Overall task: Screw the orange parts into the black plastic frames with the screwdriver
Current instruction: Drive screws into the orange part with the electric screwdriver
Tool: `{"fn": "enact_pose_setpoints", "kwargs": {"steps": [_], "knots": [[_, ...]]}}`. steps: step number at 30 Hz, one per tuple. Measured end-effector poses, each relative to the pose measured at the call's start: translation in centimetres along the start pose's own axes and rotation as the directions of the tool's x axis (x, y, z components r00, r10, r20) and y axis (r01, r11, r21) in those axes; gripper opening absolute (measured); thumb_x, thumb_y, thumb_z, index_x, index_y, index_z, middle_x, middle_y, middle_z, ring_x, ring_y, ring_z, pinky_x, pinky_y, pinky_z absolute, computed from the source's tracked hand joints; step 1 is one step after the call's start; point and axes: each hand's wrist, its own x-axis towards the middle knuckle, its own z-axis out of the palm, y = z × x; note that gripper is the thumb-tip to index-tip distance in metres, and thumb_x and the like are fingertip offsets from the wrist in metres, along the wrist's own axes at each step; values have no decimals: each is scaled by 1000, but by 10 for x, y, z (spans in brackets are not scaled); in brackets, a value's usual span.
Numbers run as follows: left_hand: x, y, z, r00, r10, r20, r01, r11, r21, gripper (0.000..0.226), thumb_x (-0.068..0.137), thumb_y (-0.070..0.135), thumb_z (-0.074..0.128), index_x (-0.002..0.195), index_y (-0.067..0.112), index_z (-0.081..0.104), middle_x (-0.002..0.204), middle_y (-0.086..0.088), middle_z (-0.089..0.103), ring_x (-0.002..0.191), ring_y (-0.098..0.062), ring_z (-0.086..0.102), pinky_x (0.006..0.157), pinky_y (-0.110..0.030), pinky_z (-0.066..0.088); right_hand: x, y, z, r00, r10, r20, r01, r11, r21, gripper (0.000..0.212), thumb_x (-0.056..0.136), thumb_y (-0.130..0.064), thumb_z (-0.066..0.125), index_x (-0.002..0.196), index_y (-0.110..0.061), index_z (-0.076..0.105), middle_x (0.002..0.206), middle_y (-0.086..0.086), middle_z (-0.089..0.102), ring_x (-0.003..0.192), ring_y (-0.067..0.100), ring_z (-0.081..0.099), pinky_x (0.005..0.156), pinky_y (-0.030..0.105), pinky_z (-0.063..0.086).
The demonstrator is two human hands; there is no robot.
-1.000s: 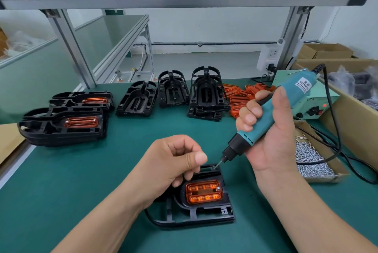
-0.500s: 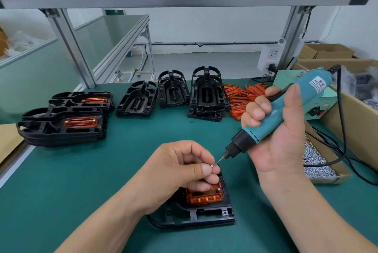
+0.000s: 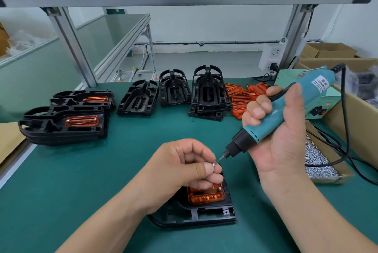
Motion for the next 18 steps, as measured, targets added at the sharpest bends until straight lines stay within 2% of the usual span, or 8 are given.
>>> {"fn": "enact_pose_setpoints", "kwargs": {"steps": [11,18], "knots": [[1,0,1,1000,-5,-12,6,1000,10,12,95,2,74,97,13,74,104,-20,78,99,-35,78,79,-33,65,0,1,0,1000,2,7,-2,1000,1,33,104,-48,55,98,-16,56,73,-4,50,63,10,51,58,21,46],[3,-7,0,994,72,-87,-61,991,118,17,94,1,74,92,18,75,100,-16,79,96,-30,79,78,-28,63,-1,4,2,998,-3,68,6,998,-55,39,92,-53,69,100,-17,57,76,-2,51,66,12,53,61,23,47]]}}
